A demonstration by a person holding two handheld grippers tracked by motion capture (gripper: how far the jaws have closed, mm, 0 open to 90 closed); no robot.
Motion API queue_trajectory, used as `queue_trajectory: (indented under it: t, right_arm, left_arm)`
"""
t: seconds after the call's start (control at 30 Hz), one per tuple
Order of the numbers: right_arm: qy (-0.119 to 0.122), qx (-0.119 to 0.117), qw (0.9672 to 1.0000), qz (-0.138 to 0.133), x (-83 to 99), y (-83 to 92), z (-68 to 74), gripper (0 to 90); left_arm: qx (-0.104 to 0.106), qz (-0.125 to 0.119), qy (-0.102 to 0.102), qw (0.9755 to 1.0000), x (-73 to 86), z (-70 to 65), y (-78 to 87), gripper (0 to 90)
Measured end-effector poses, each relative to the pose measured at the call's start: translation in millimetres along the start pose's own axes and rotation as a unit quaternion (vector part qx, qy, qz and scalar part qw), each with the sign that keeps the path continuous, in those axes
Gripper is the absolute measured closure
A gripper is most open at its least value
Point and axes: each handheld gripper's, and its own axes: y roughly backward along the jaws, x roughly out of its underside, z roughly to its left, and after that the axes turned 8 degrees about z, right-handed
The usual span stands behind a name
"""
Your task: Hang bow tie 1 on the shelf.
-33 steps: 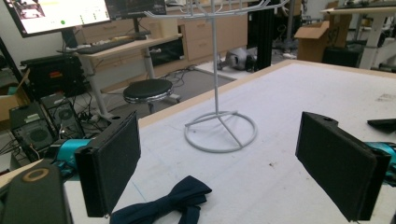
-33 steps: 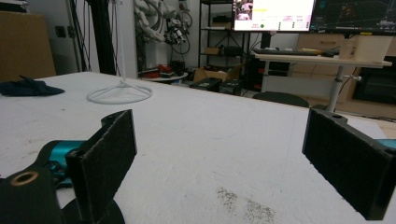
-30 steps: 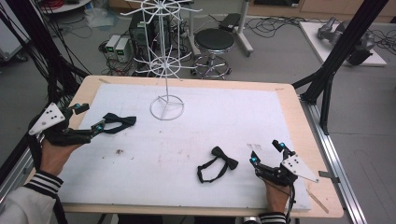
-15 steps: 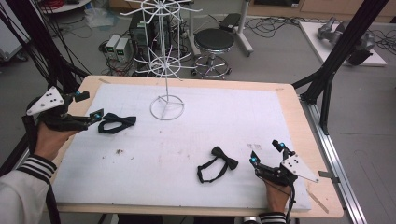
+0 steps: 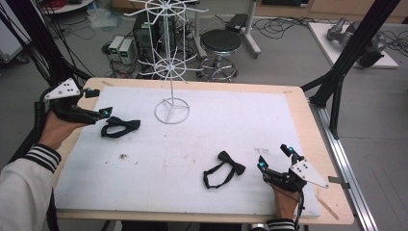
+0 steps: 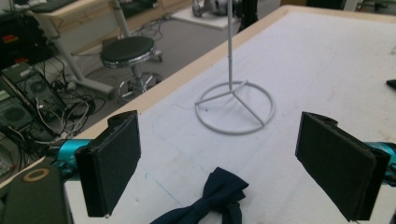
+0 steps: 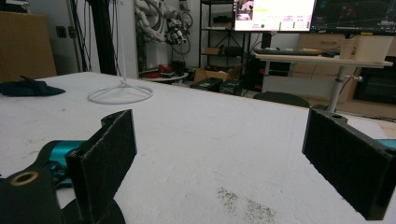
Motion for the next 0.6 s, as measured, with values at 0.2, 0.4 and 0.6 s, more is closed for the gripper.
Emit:
queue_trajectory:
  t: [0.2,0.4,0.6]
  right_arm:
    - [0.0,0.0,1.0,0.0,0.0,0.0,0.0,9.3]
    - [-0.001,0.0,1.0,0.0,0.0,0.0,0.1,9.3]
    - [-0.003,-0.001,1.0,0.002,0.1,0.1,0.6,9.3]
  left_arm:
    - [0.013,0.034,-0.007,0.9993,-2.1,7.5,-10.9,14.7]
    - [0.022,0.073,-0.025,0.9968,-4.4,14.2,-21.9,15.0]
    - [0.028,0.12,-0.039,0.9916,-2.8,24.0,-34.0,15.0]
